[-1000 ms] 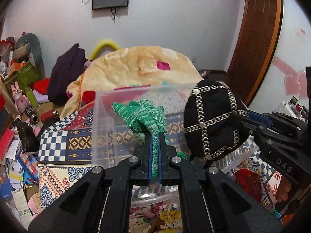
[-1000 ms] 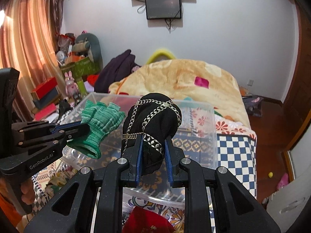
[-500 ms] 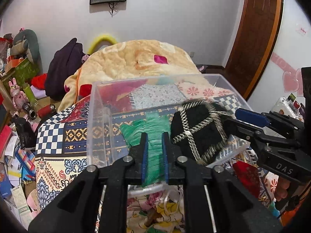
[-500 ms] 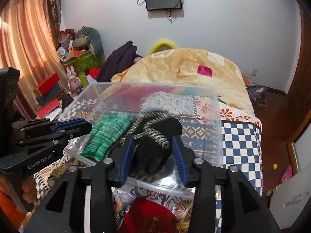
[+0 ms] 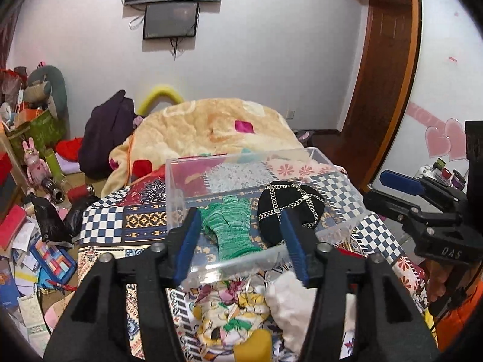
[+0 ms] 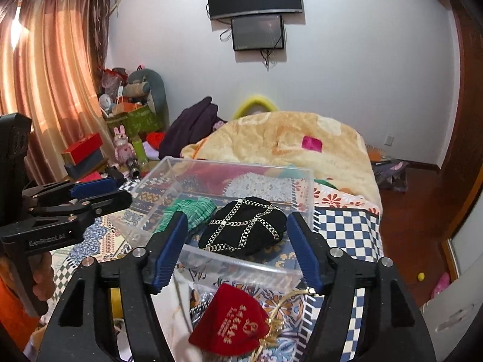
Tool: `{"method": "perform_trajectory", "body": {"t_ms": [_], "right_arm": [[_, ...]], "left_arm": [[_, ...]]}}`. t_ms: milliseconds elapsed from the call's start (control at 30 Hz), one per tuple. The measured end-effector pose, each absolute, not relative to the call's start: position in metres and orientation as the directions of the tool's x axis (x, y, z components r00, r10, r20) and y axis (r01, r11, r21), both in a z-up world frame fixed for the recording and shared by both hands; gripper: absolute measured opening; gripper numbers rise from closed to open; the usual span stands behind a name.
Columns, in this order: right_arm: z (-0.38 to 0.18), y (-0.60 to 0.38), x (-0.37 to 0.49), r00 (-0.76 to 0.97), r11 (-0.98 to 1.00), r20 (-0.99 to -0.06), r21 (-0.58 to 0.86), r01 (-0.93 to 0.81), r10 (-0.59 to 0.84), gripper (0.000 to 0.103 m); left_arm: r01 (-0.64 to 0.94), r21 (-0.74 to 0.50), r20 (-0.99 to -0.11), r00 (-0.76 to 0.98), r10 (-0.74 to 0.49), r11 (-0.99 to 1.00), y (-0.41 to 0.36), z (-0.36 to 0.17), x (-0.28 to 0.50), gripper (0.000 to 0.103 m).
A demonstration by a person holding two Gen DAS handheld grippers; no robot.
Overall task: Organize soft objects
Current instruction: 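Lower the gloves and cap into the clear box and open both tools, then grasp the floral scrunchie with the left tool while the right grasps the red pouch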
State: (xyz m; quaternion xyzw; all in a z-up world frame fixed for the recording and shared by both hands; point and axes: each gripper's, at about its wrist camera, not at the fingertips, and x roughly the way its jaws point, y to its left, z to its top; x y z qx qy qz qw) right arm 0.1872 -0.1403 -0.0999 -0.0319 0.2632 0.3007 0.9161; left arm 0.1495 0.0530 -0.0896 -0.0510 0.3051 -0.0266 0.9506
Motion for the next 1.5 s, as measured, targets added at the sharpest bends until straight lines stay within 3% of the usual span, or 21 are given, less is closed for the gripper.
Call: {"method": "perform_trajectory", "body": {"t_ms": [200,600,933,1300,1500], "right_arm": [[-0.108,-0.146,0.181,0.678,0.821,-0.508,0.111,-0.560,0.532,0.069],[-0.165,-0.152,0.176,0.582,0.824,-0.620,0.199,-0.531,0.525,0.069],[-0.183,-0.163,0.173,0.577,0.843,-0.646,0.209,-0.496,0.500,0.066],[-0.187,-0.179,0.184,0.560,0.845,-0.652,0.263,-0.465,0.511,0.040],[-0.190,-0.184,0.186,0.541,0.839,-0.657,0.292,-0.460,0.525,0.029]], "left_arm": [[0.023,-0.117,-0.587,0.805,-0.088,0.993,0.056,-0.095,0.130,0.068],[-0.003,-0.161,-0.699,0.707,-0.112,0.987,0.063,-0.153,0.123,0.068],[-0.017,-0.135,-0.734,0.673,-0.088,0.991,0.060,-0.184,0.118,0.068],[0.011,-0.230,-0.727,0.662,-0.180,0.973,0.058,-0.185,0.124,0.034],[0.028,-0.230,-0.722,0.666,-0.190,0.973,0.052,-0.180,0.122,0.022]]}}
